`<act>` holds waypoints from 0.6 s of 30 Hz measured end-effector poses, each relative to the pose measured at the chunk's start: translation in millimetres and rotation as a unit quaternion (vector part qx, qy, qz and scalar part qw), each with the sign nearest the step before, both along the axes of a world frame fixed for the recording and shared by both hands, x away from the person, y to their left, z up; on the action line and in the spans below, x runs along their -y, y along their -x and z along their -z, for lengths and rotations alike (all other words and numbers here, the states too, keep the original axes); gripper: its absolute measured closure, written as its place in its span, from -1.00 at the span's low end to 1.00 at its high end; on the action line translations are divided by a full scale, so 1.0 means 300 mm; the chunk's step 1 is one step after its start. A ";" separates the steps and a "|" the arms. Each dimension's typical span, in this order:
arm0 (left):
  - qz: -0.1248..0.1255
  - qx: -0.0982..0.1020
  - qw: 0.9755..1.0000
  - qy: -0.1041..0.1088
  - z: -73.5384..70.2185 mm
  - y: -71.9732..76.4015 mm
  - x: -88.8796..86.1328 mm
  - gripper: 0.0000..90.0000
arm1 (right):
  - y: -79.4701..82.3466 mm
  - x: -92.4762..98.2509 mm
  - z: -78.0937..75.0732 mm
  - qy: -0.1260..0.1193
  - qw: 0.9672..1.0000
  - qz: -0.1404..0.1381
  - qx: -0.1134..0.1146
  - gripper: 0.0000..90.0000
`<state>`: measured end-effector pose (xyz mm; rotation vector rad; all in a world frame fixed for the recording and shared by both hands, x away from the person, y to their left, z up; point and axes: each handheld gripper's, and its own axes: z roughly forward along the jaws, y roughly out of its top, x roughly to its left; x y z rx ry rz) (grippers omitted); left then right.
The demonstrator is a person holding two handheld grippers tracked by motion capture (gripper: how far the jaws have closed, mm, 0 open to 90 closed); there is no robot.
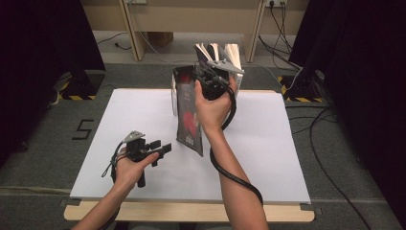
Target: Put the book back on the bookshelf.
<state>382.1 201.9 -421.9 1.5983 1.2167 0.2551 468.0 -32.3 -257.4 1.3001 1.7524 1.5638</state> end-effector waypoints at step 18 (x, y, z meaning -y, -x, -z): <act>0.034 0.085 0.996 -0.009 -0.345 -0.132 0.188 -0.09 | -0.012 -0.042 -0.018 0.007 1.000 0.005 0.009 0.95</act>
